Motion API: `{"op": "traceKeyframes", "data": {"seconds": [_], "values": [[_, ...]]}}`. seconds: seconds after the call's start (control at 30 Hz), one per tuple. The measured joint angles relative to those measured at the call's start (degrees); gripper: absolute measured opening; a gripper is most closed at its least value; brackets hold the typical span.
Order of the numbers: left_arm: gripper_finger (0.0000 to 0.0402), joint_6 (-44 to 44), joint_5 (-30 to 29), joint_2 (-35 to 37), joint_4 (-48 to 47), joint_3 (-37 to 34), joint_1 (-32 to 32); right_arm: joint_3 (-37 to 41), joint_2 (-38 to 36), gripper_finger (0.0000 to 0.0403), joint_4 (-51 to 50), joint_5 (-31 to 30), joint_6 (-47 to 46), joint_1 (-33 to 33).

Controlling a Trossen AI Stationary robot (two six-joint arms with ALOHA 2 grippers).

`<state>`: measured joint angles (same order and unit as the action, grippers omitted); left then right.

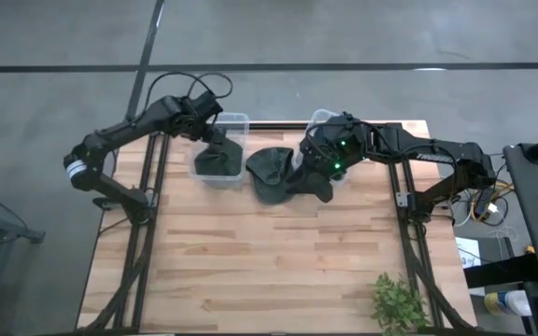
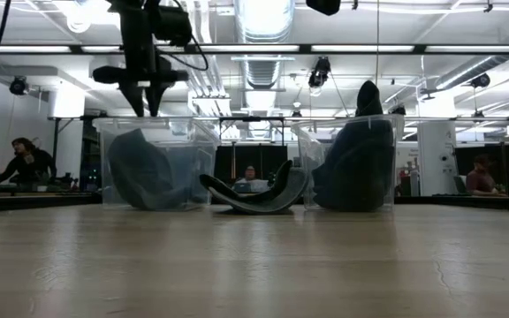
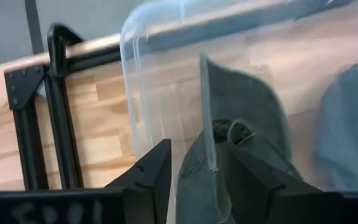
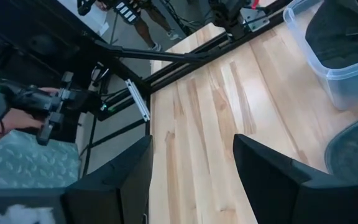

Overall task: Pick & Place hat
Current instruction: Put the gray cap into the left transparent bin

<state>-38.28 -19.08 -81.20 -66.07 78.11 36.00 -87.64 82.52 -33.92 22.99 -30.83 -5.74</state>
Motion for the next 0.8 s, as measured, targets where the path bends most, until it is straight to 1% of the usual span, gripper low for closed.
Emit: {"op": "traceKeyframes", "data": {"seconds": [0.1, 0.23, 0.37, 0.63, 0.7, 0.8], "values": [[0.0136, 1.31, 0.55, 0.26, 0.03, 2.50, -0.10, 0.35, 0.00, 0.0216, -0.45, -0.46, 0.02, 0.04], [0.0137, 2.08, 5.08, 0.75, 0.06, 6.36, -0.52, 2.63, 0.04, 0.0216, -0.67, -1.79, -0.43, -0.06], [0.0137, 5.23, 5.54, 0.93, 0.10, 10.88, -1.91, 4.55, 0.04, 0.0216, -1.48, -3.78, -2.93, -0.37], [0.0138, 5.18, 5.48, 1.02, 3.20, 19.20, -3.18, 7.66, 0.06, 0.0216, -2.57, -6.44, -9.12, 0.07], [0.0138, 5.24, 5.49, 1.02, 4.23, 20.56, -3.18, 8.68, 0.04, 0.0216, -2.60, -7.89, -10.49, 0.69], [0.0138, 7.51, 5.52, 1.02, 6.11, 22.69, -3.18, 10.25, 0.06, 0.0216, -2.76, -12.83, -13.98, 2.54]]}}
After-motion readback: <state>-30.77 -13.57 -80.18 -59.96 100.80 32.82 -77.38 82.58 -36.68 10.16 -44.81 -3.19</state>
